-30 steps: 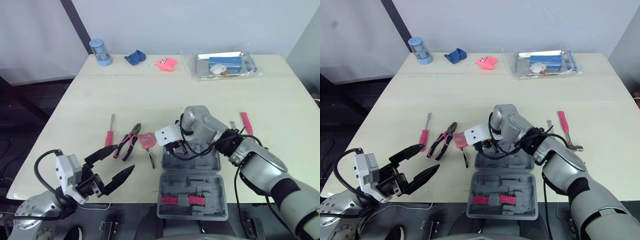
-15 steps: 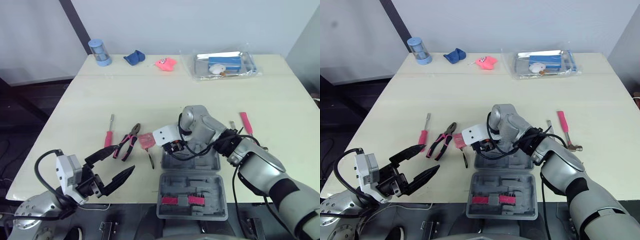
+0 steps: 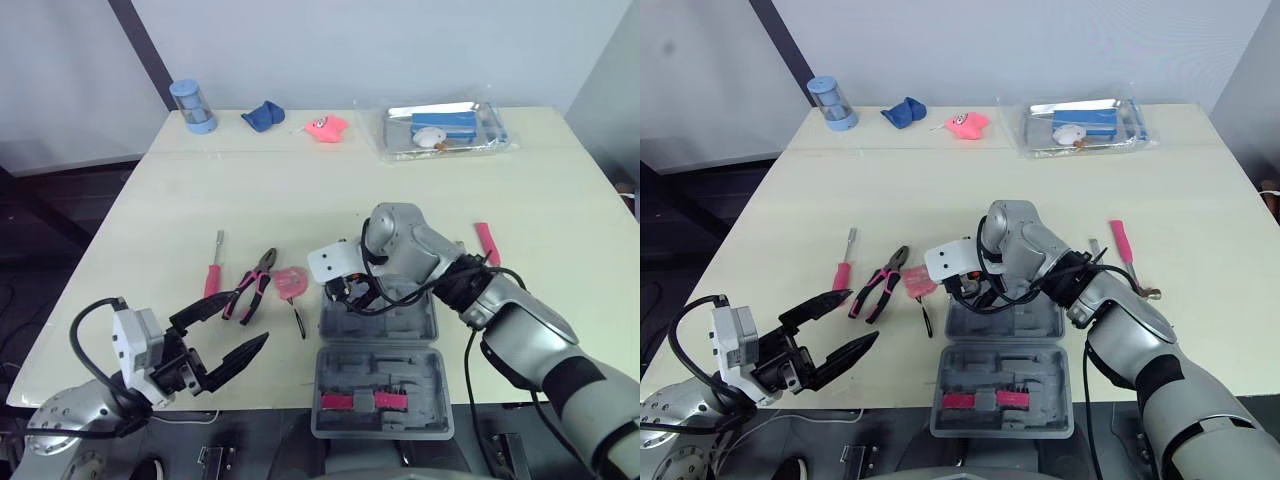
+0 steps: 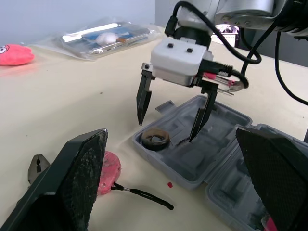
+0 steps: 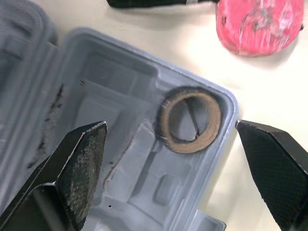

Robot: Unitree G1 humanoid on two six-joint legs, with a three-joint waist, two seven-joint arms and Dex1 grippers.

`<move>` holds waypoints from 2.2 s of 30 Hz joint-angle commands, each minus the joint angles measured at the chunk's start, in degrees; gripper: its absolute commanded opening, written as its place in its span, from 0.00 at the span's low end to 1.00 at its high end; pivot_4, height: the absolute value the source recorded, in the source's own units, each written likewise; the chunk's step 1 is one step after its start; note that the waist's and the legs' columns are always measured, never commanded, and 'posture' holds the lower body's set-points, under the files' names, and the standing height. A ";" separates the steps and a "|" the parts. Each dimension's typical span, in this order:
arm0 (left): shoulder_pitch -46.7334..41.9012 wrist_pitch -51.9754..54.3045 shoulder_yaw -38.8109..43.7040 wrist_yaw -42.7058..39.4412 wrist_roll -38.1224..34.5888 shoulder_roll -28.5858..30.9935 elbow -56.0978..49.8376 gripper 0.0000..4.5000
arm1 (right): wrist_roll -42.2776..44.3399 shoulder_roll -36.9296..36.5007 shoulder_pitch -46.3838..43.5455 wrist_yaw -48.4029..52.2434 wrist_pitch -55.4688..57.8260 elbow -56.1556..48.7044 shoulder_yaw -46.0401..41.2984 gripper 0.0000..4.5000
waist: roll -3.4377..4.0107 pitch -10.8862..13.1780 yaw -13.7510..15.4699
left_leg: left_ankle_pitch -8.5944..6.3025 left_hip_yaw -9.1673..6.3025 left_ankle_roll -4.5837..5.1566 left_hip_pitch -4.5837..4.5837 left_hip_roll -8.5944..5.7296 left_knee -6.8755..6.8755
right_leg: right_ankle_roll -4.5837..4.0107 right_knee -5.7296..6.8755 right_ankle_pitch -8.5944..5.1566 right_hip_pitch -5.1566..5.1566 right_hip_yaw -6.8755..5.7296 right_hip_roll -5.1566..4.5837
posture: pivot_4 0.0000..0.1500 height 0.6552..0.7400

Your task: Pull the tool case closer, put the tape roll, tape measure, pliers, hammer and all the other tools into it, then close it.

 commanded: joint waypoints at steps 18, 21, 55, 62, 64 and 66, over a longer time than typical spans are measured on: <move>-1.79 0.18 1.63 -1.63 -0.93 2.40 1.84 1.00 | 14.31 1.50 18.94 -19.45 0.65 -12.00 -20.20 0.47 | -0.02 -0.01 -0.07 | 0.00 0.01 0.00 -0.01 -0.01 -0.02 | 0.00 0.01 0.00 -0.01 0.03 0.00 | 1.00 1.00; -2.50 0.40 1.45 -1.86 -1.08 2.96 2.31 1.00 | 15.78 1.63 21.46 -20.49 -1.73 -12.43 -20.43 0.47 | -0.02 -0.01 -0.07 | 0.00 0.02 0.00 -0.01 -0.01 -0.02 | 0.00 0.01 0.00 0.00 0.04 0.00 | 1.00 1.00; -5.32 2.80 2.36 -3.08 -1.46 5.18 3.62 1.00 | 17.60 2.12 23.74 -25.11 -6.38 -4.04 -20.67 0.38 | -0.04 -0.02 -0.05 | 0.00 0.05 0.00 0.10 0.00 -0.02 | 0.00 0.07 0.00 0.06 0.09 0.02 | 1.00 1.00; -5.28 2.96 4.38 -1.16 -2.93 3.59 4.74 1.00 | 24.51 -2.45 29.69 -24.56 -4.60 -20.63 -26.92 0.38 | -0.05 -0.02 0.11 | 0.00 0.04 0.01 0.03 0.00 -0.01 | 0.00 0.05 0.00 0.03 0.09 0.01 | 1.00 1.00; -5.56 3.14 5.08 -0.51 -3.46 3.14 5.61 1.00 | 26.15 -4.28 32.74 -25.55 -3.83 -25.11 -29.43 0.38 | -0.06 -0.02 0.26 | 0.00 0.02 0.01 0.03 0.00 -0.01 | 0.00 0.04 0.00 0.03 0.08 0.01 | 1.00 1.00; -5.56 3.05 5.61 -0.19 -3.56 2.84 6.57 1.00 | 27.55 -5.94 35.89 -26.99 -3.90 -29.01 -32.09 0.38 | -0.06 -0.02 0.46 | -0.01 0.02 0.01 0.02 0.00 -0.01 | 0.01 0.02 0.00 0.04 0.07 0.01 | 1.00 1.00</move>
